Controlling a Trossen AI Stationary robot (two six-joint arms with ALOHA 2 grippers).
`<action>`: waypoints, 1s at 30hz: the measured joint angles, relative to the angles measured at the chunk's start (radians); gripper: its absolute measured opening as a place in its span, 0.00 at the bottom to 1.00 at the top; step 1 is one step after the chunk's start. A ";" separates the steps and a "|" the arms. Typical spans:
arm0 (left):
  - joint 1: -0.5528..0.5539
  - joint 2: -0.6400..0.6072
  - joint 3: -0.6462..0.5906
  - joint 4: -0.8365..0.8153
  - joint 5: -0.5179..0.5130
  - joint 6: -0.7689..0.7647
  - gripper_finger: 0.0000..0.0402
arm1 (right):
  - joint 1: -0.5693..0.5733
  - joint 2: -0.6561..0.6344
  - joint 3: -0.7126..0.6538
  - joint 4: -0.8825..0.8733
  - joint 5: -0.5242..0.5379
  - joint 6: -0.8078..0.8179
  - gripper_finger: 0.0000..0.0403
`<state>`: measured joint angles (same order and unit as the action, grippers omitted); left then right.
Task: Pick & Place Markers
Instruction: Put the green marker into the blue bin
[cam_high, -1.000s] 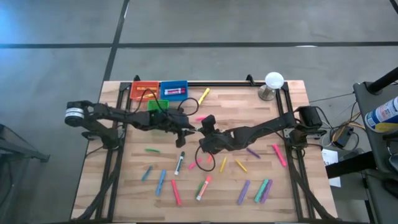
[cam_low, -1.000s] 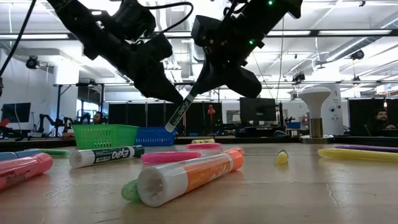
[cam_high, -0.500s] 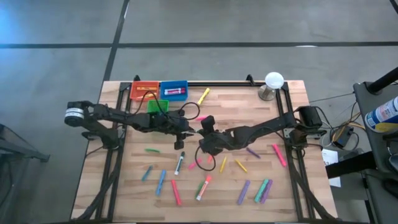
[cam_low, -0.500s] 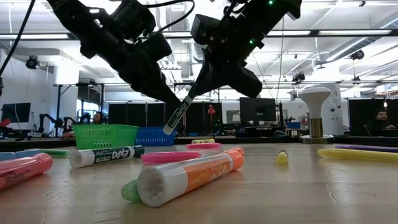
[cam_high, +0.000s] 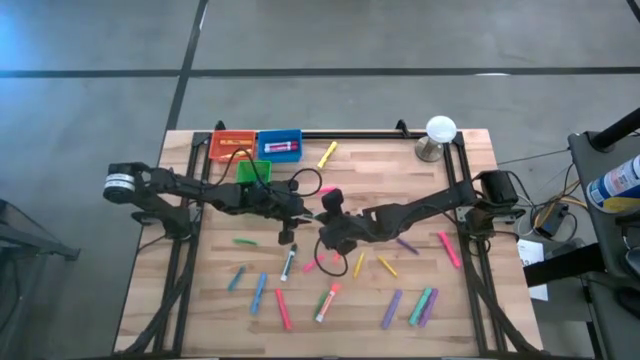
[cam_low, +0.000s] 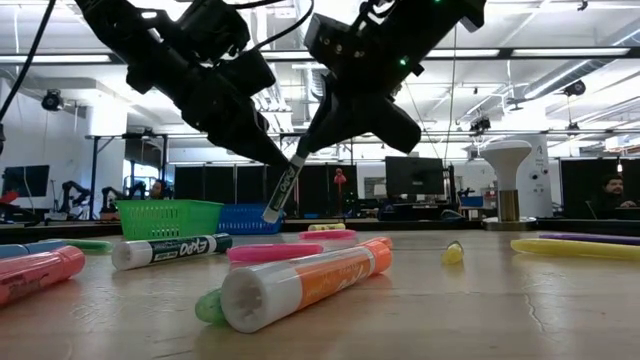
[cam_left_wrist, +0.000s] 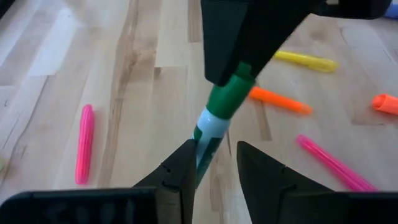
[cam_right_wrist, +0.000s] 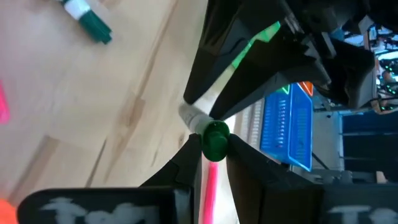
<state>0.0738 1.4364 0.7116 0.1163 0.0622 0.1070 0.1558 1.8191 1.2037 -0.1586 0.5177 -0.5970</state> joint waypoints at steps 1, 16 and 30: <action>0.000 0.000 0.000 0.001 0.000 0.000 0.27 | 0.000 0.000 0.000 0.005 -0.012 0.008 0.14; -0.003 0.000 0.000 0.033 -0.005 0.004 0.27 | -0.001 0.000 0.000 0.051 -0.050 0.107 0.14; -0.049 0.000 -0.017 0.097 -0.016 0.069 0.20 | 0.000 0.000 -0.001 0.079 -0.066 0.171 0.14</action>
<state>0.0245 1.4364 0.6944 0.2128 0.0460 0.1759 0.1558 1.8186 1.2027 -0.0795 0.4517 -0.4259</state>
